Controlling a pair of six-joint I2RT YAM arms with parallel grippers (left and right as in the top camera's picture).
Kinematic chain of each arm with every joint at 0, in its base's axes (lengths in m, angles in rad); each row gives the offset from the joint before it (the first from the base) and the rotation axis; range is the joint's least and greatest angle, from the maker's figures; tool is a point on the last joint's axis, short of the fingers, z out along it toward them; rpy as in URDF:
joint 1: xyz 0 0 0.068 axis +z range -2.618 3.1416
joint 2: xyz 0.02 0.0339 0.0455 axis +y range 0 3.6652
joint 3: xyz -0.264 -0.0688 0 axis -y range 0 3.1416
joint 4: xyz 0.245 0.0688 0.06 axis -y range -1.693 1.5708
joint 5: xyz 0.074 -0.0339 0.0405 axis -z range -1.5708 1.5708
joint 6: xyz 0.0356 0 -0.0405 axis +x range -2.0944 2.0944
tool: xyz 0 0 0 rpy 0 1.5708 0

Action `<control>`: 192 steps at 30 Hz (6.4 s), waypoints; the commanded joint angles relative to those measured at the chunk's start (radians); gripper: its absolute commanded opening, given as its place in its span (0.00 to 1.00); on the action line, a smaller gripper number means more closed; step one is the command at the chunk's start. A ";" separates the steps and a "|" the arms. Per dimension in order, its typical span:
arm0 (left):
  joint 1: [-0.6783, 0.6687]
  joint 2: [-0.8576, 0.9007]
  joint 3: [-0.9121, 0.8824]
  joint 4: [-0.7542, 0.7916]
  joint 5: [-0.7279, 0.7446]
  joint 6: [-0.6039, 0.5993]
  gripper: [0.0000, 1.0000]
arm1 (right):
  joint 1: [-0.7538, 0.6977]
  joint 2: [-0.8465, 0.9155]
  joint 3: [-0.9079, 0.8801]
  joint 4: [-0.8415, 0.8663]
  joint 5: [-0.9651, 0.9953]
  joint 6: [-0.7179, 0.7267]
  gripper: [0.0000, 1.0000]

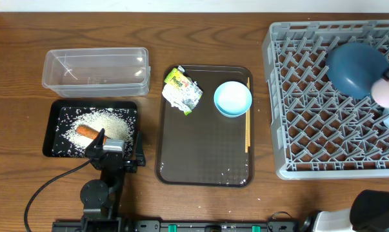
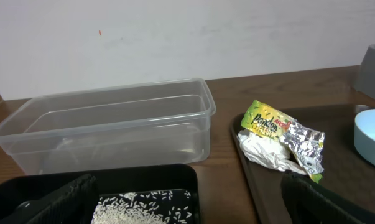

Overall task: Sort waste into correct bins and load items into the dishwasher rack
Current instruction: 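Carry the pink cup right and place it in the rack, then move the right gripper to the light-blue bowl and grasp it, then carry the light-blue bowl right and place it in the rack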

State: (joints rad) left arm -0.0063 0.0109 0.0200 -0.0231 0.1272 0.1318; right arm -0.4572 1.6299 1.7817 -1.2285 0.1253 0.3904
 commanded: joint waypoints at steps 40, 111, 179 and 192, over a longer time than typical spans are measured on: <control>0.005 -0.007 -0.016 -0.035 0.010 0.010 0.96 | 0.186 -0.108 -0.255 0.243 -0.296 -0.056 0.82; 0.005 -0.007 -0.016 -0.035 0.010 0.010 0.96 | 0.697 -0.130 -0.226 0.132 -0.217 -0.043 0.01; 0.005 -0.007 -0.016 -0.035 0.010 0.010 0.96 | -0.288 -0.164 -0.685 0.305 -0.964 -0.203 0.36; 0.005 -0.007 -0.016 -0.035 0.010 0.010 0.96 | -0.277 -0.524 -0.642 0.148 -0.758 -0.129 0.99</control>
State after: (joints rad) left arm -0.0063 0.0109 0.0200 -0.0231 0.1268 0.1318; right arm -0.7364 1.1687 1.1061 -1.0607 -0.6571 0.2394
